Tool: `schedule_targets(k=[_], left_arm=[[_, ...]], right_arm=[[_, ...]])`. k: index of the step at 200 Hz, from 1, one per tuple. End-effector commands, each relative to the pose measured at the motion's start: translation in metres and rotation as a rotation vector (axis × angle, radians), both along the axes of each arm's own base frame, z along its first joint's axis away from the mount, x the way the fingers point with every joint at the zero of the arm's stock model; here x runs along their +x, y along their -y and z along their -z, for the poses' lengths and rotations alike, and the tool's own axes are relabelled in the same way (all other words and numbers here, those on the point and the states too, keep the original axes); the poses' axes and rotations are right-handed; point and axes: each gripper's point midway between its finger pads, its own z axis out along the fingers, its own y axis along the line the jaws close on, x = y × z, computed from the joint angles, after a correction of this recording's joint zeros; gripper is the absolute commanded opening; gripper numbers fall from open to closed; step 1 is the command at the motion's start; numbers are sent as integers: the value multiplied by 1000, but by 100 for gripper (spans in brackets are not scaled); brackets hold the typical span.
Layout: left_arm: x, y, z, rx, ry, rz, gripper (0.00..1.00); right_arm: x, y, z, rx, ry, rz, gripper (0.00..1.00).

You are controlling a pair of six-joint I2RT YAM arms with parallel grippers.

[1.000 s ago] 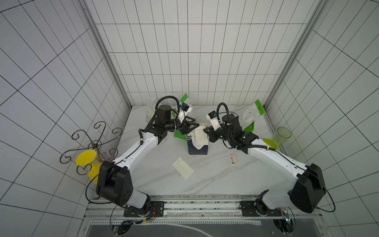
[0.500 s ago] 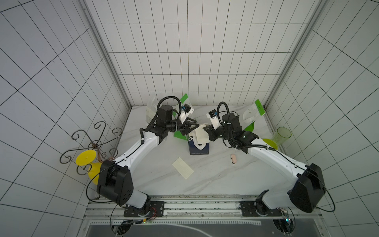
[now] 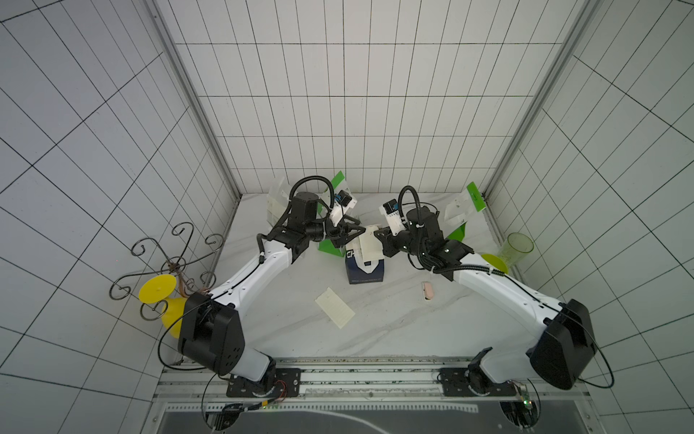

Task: Staple the receipts to the bags
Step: Hold the receipt from the takeout bag.

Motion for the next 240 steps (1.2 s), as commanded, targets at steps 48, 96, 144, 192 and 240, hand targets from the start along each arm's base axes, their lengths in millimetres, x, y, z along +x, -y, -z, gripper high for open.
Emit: schedule_targets(k=[48,96,144,192,240], left_arm=[[2,2,26,87,-31,-11,30],[2,3,28,94,-36,-11,40],[6,5,35,102,-51,-14,52],[4,11,19,62,-60,43,58],[3,10,22,79,-60,46,55]], right_arm=[[11,3,-42,60,91,38,0],[12,10,-36,45,88,55,0],[10,6,-33,51,80,29,0],[8,5,-28,46,73,17,0],[13,10,-31,-8,100,36,0]])
